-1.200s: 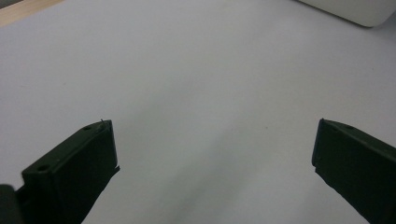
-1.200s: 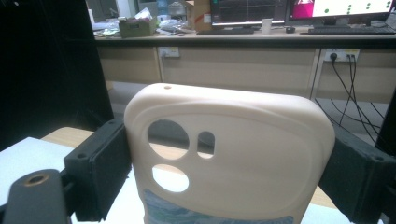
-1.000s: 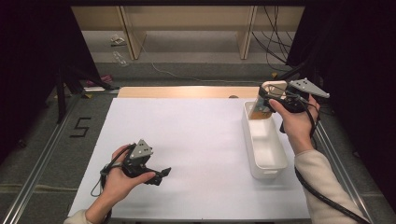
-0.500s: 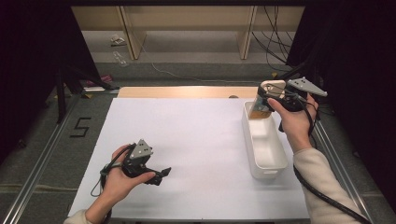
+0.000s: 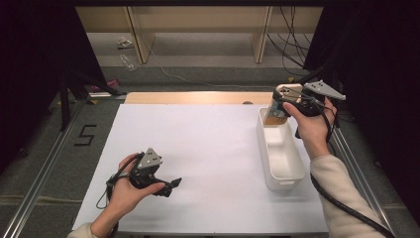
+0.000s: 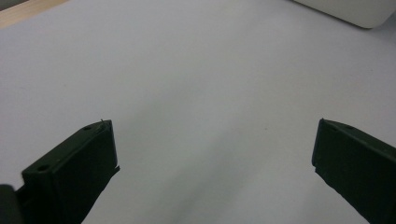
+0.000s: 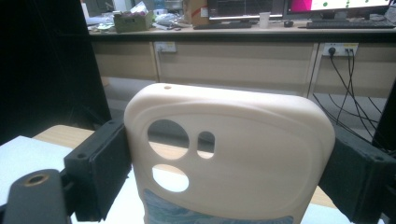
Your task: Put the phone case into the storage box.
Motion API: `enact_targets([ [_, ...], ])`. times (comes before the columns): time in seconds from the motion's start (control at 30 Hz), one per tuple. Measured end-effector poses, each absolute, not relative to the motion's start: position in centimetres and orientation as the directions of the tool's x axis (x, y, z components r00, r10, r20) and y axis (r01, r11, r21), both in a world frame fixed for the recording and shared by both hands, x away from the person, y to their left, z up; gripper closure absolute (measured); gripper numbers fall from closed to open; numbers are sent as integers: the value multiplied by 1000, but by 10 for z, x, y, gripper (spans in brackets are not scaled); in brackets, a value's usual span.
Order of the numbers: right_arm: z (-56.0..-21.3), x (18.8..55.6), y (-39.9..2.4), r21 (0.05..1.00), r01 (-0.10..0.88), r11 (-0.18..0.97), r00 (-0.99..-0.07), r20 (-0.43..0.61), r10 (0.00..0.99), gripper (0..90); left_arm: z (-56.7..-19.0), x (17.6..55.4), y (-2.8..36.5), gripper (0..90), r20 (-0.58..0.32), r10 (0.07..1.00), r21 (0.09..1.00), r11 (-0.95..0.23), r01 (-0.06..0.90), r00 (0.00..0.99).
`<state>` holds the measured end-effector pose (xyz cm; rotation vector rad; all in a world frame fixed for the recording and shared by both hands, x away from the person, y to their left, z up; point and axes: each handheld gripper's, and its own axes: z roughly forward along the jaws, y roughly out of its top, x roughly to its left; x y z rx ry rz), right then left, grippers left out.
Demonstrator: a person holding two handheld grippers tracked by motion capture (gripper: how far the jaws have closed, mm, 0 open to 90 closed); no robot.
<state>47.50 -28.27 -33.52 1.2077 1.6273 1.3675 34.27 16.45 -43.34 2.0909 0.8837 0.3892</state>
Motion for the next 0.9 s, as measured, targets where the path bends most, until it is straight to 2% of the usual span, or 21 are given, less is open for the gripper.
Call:
enact_targets([
  [0.9, -343, 492, -284, 969, 247, 27, -318, 55, 946, 127, -433, 343, 165, 0, -32, 708, 784, -420, 457, 705],
])
